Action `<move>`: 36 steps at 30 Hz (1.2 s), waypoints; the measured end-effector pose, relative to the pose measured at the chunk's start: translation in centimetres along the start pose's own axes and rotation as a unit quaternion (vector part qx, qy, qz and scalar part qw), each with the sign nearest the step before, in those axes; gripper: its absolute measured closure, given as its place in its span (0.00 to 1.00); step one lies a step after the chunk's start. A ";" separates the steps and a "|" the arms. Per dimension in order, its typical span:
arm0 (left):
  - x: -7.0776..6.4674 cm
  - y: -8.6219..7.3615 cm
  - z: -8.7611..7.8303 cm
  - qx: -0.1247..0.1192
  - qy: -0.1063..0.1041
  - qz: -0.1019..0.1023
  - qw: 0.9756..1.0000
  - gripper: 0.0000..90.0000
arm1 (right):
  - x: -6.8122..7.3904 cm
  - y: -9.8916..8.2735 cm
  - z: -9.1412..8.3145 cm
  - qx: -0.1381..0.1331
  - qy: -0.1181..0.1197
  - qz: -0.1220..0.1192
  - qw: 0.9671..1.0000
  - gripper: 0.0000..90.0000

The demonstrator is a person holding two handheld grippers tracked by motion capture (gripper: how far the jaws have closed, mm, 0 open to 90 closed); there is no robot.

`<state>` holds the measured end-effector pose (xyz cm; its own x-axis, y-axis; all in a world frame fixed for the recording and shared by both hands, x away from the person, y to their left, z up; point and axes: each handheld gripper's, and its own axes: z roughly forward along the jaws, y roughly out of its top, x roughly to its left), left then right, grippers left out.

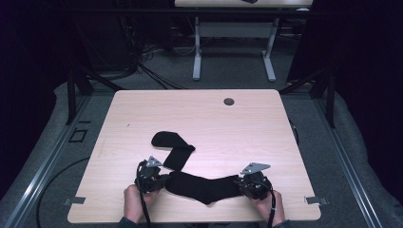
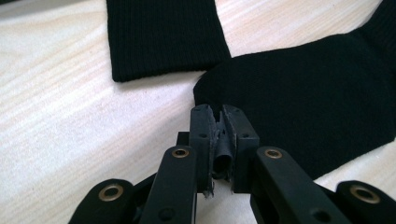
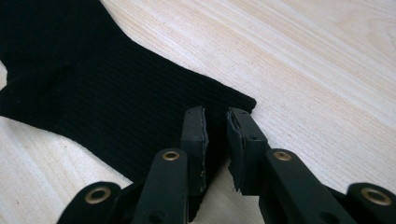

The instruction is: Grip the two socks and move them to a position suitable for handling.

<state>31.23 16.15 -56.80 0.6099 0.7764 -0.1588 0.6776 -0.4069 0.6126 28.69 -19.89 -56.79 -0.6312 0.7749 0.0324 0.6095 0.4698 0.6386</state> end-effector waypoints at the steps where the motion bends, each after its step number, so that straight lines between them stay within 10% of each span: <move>1: 0.0 -0.1 -0.1 0.001 0.001 0.001 1.000 0.93 | 0.0 0.0 -0.1 0.004 0.003 -0.001 1.000 0.86; 19: -1.6 -1.5 -0.9 -0.002 -0.014 0.000 1.000 0.80 | -1.7 0.3 0.1 0.006 0.013 -0.013 1.000 0.79; 24: -0.9 -0.3 -2.3 -0.033 0.000 -0.016 0.999 0.48 | -3.2 0.1 -1.1 -0.043 0.020 0.028 0.998 0.54; 36: 1.3 4.2 -2.1 -0.044 0.015 0.012 0.999 0.30 | -7.3 -2.5 -1.2 -0.050 -0.043 0.081 0.995 0.16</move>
<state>34.01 16.44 -52.80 0.6119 0.7818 -0.1198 0.6226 -0.3828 0.6825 31.19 -27.19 -57.70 -0.4830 0.8722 0.0769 0.6464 0.2959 0.7032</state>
